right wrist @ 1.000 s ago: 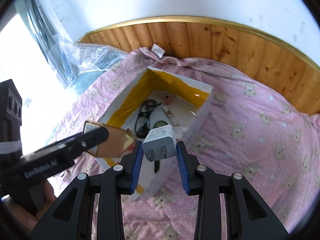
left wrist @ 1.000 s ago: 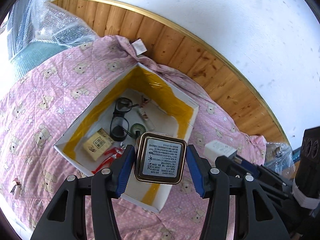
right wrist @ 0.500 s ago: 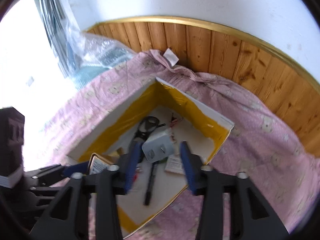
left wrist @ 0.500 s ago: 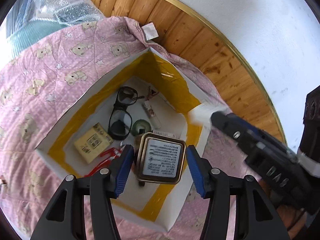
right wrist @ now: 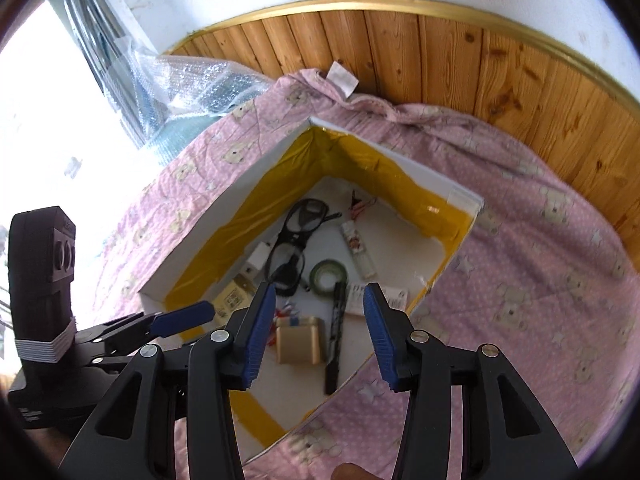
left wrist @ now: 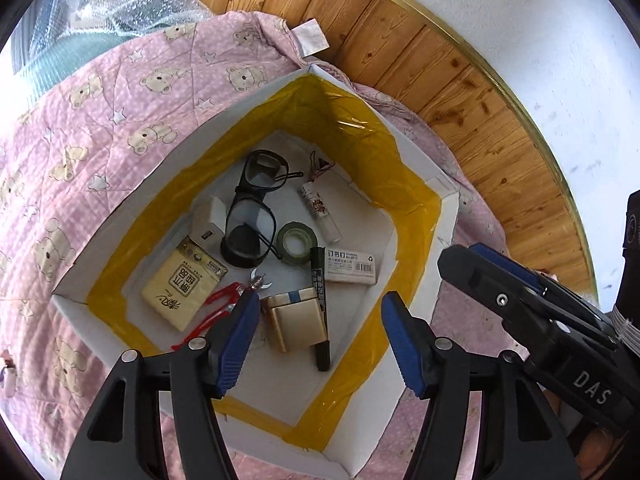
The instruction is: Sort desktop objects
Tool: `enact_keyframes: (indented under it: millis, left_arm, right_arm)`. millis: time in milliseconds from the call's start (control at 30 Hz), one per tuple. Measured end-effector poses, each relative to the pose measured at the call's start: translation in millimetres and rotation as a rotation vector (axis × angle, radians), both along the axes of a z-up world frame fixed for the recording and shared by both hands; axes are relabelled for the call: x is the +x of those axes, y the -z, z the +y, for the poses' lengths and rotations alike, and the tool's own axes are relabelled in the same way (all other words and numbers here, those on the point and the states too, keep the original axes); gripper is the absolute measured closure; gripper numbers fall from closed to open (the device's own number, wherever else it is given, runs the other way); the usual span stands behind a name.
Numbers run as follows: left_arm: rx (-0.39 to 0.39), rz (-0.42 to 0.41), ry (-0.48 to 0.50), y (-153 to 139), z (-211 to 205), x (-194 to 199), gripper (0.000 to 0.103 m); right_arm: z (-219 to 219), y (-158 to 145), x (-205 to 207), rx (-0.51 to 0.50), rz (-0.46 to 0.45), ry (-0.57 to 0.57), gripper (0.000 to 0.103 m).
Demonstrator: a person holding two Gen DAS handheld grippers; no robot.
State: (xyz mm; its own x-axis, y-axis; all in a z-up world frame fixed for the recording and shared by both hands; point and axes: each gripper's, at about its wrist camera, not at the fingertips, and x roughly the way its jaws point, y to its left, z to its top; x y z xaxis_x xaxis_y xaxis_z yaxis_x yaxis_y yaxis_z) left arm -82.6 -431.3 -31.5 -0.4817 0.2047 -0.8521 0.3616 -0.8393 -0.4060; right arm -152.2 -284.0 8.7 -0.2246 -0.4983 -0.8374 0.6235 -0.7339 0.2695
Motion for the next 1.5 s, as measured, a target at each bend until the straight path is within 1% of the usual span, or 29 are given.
enact_keyframes:
  millis: [200, 433, 500, 600, 700, 800, 833, 967, 1133, 1300, 1500]
  left_arm:
    - [-0.018, -0.006, -0.001, -6, 5, 12, 0.039]
    - [-0.028, 0.001, -0.007, -16, 9, 31, 0.039]
    - [-0.021, 0.009, -0.017, -20, 7, 39, 0.039]
    - [-0.034, 0.018, -0.032, -27, 5, 49, 0.039]
    - [-0.038, 0.030, -0.041, -34, 2, 61, 0.039]
    - [-0.026, 0.045, -0.063, -41, -4, 76, 0.039]
    - [-0.032, 0.044, -0.082, -43, -5, 79, 0.039]
    - [-0.028, 0.057, -0.098, -50, -9, 91, 0.039]
    - [-0.024, 0.061, -0.091, -55, -7, 95, 0.039]
    - [-0.031, 0.067, -0.079, -59, -2, 96, 0.039]
    - [-0.030, 0.067, -0.081, -59, -3, 98, 0.039]
  right_arm:
    - [10, -2, 9, -0.008, -0.045, 0.016, 0.053]
    - [15, -11, 27, -0.012, -0.048, -0.006, 0.053]
    - [14, -14, 35, -0.006, -0.041, -0.020, 0.053]
    - [11, -18, 50, 0.016, -0.025, -0.048, 0.053]
    - [9, -24, 62, 0.052, -0.005, -0.063, 0.048]
    - [7, -27, 74, 0.082, 0.013, -0.096, 0.048]
    - [7, -27, 78, 0.089, 0.013, -0.106, 0.048]
    - [7, -25, 87, 0.105, 0.009, -0.117, 0.048]
    - [4, -26, 95, 0.119, 0.015, -0.134, 0.047]
    - [1, -28, 98, 0.126, 0.020, -0.151, 0.045]
    - [-3, -28, 105, 0.160, 0.065, -0.176, 0.045]
